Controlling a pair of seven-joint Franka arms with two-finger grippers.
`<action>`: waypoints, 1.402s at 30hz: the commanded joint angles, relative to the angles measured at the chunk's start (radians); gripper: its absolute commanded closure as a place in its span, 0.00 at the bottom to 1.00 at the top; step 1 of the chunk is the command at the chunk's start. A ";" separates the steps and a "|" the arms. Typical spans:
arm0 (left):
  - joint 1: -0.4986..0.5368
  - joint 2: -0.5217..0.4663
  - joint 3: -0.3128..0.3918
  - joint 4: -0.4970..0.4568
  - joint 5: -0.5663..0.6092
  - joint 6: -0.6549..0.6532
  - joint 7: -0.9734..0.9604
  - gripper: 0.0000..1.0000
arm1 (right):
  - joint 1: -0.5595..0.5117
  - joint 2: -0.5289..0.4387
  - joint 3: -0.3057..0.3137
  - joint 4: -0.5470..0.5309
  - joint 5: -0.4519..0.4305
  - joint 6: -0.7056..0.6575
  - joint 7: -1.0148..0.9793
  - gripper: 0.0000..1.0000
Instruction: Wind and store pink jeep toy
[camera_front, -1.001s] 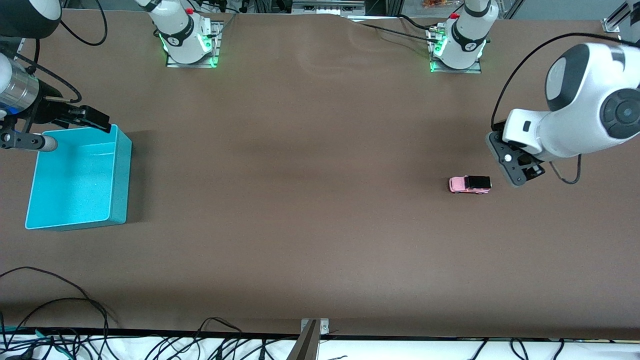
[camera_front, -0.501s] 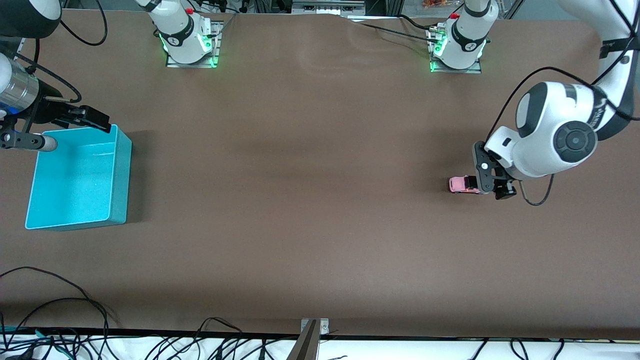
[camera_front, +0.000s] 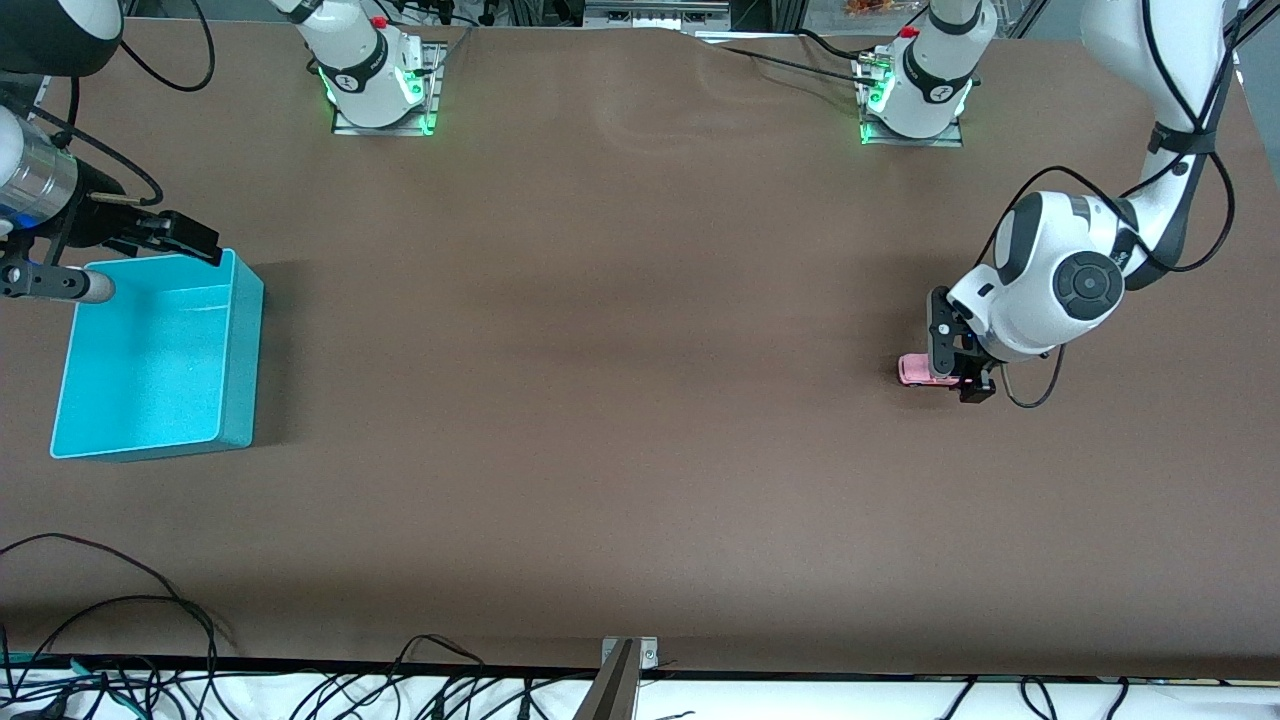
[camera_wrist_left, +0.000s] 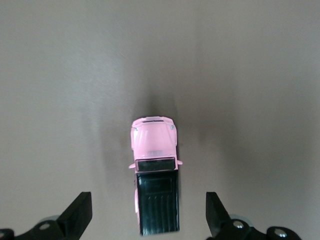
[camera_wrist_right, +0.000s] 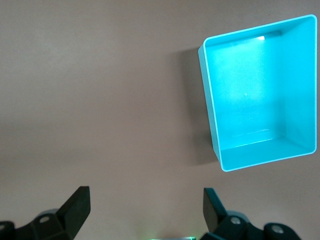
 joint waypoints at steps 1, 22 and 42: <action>0.023 0.039 -0.005 -0.026 0.026 0.098 0.040 0.00 | 0.001 0.000 0.002 0.018 -0.010 -0.009 -0.013 0.00; 0.053 0.111 -0.006 -0.016 0.017 0.159 0.063 0.88 | 0.001 0.000 0.002 0.018 -0.010 -0.007 -0.013 0.00; 0.148 0.148 -0.003 -0.015 0.025 0.145 0.103 0.95 | 0.001 0.000 0.002 0.018 -0.010 -0.009 -0.013 0.00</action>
